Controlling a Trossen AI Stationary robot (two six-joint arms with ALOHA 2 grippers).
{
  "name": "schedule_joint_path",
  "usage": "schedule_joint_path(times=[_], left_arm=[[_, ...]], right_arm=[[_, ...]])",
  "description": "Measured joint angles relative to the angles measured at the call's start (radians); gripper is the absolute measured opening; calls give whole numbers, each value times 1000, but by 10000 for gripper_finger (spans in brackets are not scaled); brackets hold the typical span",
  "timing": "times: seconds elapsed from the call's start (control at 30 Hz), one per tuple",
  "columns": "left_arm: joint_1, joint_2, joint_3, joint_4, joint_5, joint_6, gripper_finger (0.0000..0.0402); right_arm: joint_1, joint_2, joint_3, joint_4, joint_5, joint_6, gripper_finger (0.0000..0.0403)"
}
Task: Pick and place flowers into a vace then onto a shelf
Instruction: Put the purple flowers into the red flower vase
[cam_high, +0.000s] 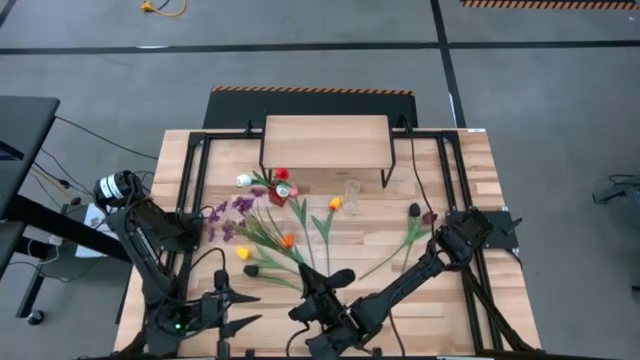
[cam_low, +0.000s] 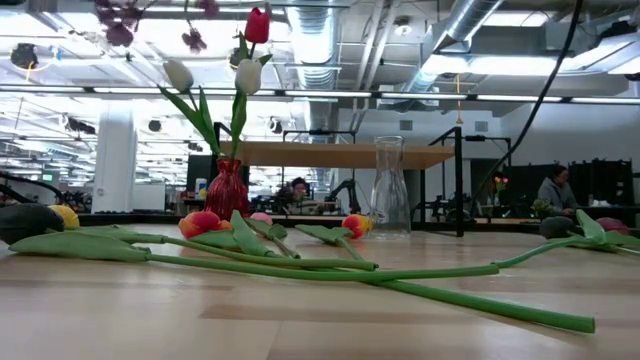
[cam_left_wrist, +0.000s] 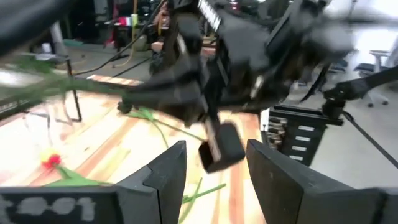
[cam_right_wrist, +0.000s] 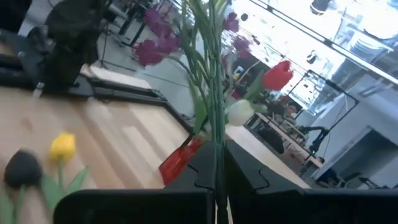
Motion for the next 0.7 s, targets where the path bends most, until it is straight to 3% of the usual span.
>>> schedule_joint_path(times=[0.2,0.3,0.47,0.7], left_arm=[[47,0,0,-48,-20,-53,158],[66,0,0,-59,-34,-53,158],[86,0,0,-59,-39,-14,158],[87,0,0,-57,-47,66,158]], right_arm=[[-15,-88,0,2,-6,-79,7],[-14,-148,0,4,-75,-109,7],[-14,-243,0,71,-298,-187,6],[-1,-345,0,390,-754,-418,5]])
